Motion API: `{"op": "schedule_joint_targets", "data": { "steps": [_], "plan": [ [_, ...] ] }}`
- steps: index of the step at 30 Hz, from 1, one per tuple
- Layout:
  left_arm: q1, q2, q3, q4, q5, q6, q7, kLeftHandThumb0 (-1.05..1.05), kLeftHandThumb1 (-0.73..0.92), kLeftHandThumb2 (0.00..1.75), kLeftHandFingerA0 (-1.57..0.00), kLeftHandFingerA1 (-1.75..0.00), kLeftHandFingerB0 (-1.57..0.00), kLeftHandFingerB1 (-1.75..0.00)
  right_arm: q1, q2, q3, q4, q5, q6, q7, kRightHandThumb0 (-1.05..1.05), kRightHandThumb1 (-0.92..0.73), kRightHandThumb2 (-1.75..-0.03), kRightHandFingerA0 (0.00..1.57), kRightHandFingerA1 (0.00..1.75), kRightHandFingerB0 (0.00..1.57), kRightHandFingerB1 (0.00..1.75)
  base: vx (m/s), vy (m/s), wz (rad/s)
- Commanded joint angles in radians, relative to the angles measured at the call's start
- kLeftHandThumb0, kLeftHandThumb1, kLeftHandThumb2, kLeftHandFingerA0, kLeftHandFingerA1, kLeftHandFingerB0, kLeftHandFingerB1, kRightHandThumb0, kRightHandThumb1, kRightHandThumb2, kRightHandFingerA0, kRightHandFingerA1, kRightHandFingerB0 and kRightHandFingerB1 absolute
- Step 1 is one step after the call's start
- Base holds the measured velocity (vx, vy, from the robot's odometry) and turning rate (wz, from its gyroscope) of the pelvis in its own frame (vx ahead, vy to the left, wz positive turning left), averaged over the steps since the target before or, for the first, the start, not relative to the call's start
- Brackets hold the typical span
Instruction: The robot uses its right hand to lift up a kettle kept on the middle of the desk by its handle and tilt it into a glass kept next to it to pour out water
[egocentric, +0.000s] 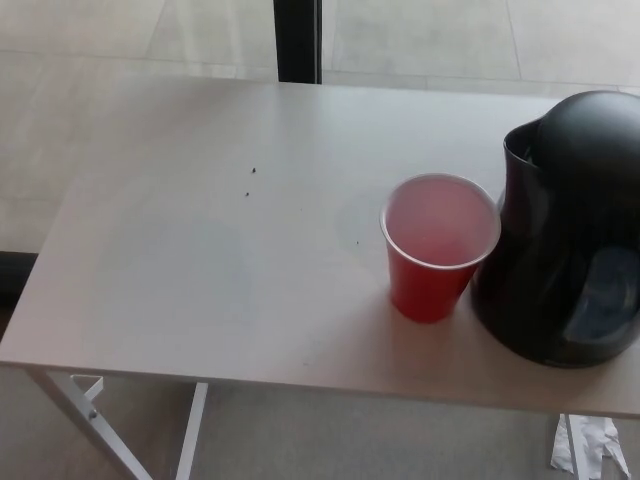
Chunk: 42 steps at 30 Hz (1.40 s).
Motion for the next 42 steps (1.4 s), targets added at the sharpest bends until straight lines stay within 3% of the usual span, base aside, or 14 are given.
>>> {"op": "schedule_joint_targets", "data": {
  "steps": [1, 3, 4, 5, 7, 8, 9, 17, 18, 20, 22, 29, 30, 42],
  "plan": [
    [-0.084, 0.099, 0.311, 0.063, -0.358, 0.130, -0.134, 1.00, -0.73, 0.32, -1.31, -0.90, -0.76, -1.46, -0.023, -0.130, -0.310, -0.001, 0.313, -0.046, 0.112, -0.75, -0.69, -0.60, 0.10, 0.77, 0.00, 0.38, 0.00, 0.000, 0.00],
    [-0.088, 0.097, 0.320, 0.064, -0.348, 0.138, -0.134, 1.01, -0.73, 0.00, -1.32, -0.88, -0.69, -1.59, -0.053, -0.146, -0.376, -0.005, 0.355, -0.023, 0.101, -0.75, -0.50, -0.91, 0.00, 0.62, 0.02, 0.34, 0.00, 0.000, 0.00],
    [-0.088, 0.096, 0.315, 0.063, -0.337, 0.134, -0.140, -1.05, 0.34, 0.75, -1.25, -0.92, -0.74, -1.45, -0.064, -0.159, -0.396, -0.004, 0.366, -0.009, 0.108, -0.84, -0.52, -0.92, 0.00, 0.65, 0.03, 0.33, 0.00, 0.000, 0.00],
    [-0.092, 0.096, 0.320, 0.067, -0.332, 0.137, -0.147, -0.33, -0.23, 0.73, -1.16, -1.04, -0.95, -1.14, -0.071, -0.176, -0.409, -0.029, 0.363, 0.005, 0.109, -0.89, -0.64, -0.59, 0.00, 0.74, 0.00, 0.54, 0.00, 0.000, 0.00],
    [-0.097, 0.096, 0.326, 0.071, -0.326, 0.139, -0.151, -1.05, 0.28, 0.97, -1.27, -0.85, -0.71, -1.67, -0.085, -0.185, -0.425, -0.040, 0.356, -0.006, 0.111, -0.90, -0.53, -0.91, 0.11, 0.73, 0.03, 0.49, 0.00, 0.000, 0.00],
    [-0.099, 0.098, 0.331, 0.076, -0.324, 0.144, -0.153, -0.33, -0.23, 0.73, -1.15, -1.04, -0.96, -1.14, -0.097, -0.194, -0.435, -0.057, 0.359, 0.005, 0.110, -0.89, -0.54, -0.91, 0.12, 0.71, 0.02, 0.46, 0.00, 0.000, 0.00],
    [-0.099, 0.098, 0.334, 0.077, -0.323, 0.148, -0.157, -1.05, 0.28, 0.92, -1.30, -0.93, -0.74, -1.45, -0.115, -0.204, -0.444, -0.087, 0.368, 0.032, 0.111, -0.78, -0.53, -0.90, 0.24, 0.69, 0.03, 0.49, 0.00, 0.000, 0.00],
    [-0.095, 0.093, 0.354, 0.076, -0.324, 0.155, -0.185, -1.05, 0.29, 0.93, -1.29, -0.91, -0.76, -1.41, -0.334, -0.276, -0.404, -0.312, 0.378, 0.165, 0.101, -0.90, -0.54, -0.88, 0.35, 0.66, 0.16, 0.55, 0.00, 0.000, 0.00],
    [-0.093, 0.093, 0.353, 0.076, -0.325, 0.153, -0.202, -0.37, -0.21, 0.75, -1.16, -1.01, -0.92, -1.14, -0.371, -0.285, -0.381, -0.356, 0.383, 0.199, 0.102, -0.83, -0.61, -0.59, 0.41, 0.64, 0.20, 0.53, 0.00, 0.000, 0.00],
    [-0.092, 0.094, 0.350, 0.078, -0.326, 0.147, -0.221, -0.37, -0.21, 0.75, -1.16, -1.01, -0.92, -1.14, -0.391, -0.286, -0.376, -0.379, 0.388, 0.228, 0.108, -0.83, -0.61, -0.59, 0.41, 0.64, 0.20, 0.53, 0.00, 0.000, 0.00],
    [-0.088, 0.090, 0.352, 0.069, -0.336, 0.154, -0.238, -1.05, 0.46, 1.10, -1.17, -0.97, -0.63, -1.56, -0.419, -0.277, -0.327, -0.473, 0.385, 0.258, 0.116, -0.83, -0.57, -0.59, 0.44, 0.62, 0.21, 0.54, 0.00, 0.000, 0.00],
    [-0.083, 0.100, 0.320, 0.077, -0.329, 0.176, -0.282, -1.05, 0.50, 1.19, -1.05, -1.06, -0.52, -1.69, -0.454, -0.326, -0.030, -0.691, 0.288, 0.323, 0.237, -0.65, -0.59, -0.58, 0.18, 0.35, 0.14, 0.30, 0.00, 0.000, 0.00],
    [-0.081, 0.102, 0.323, 0.079, -0.335, 0.181, -0.289, -1.05, 0.50, 1.18, -1.04, -1.07, -0.52, -1.69, -0.451, -0.333, 0.004, -0.699, 0.275, 0.304, 0.263, -0.37, -0.33, -0.93, 0.00, 0.50, 0.00, 0.49, 0.00, 0.000, 0.00],
    [-0.078, 0.109, 0.293, 0.091, -0.355, 0.161, -0.305, -1.05, 0.44, 1.19, -1.14, -0.94, -0.59, -1.60, -0.559, -0.349, 0.312, -0.609, 0.146, 0.265, 0.311, -0.64, -0.40, -0.82, 0.08, 0.47, 0.01, 0.26, 0.00, 0.000, 0.00]
  ]
}}
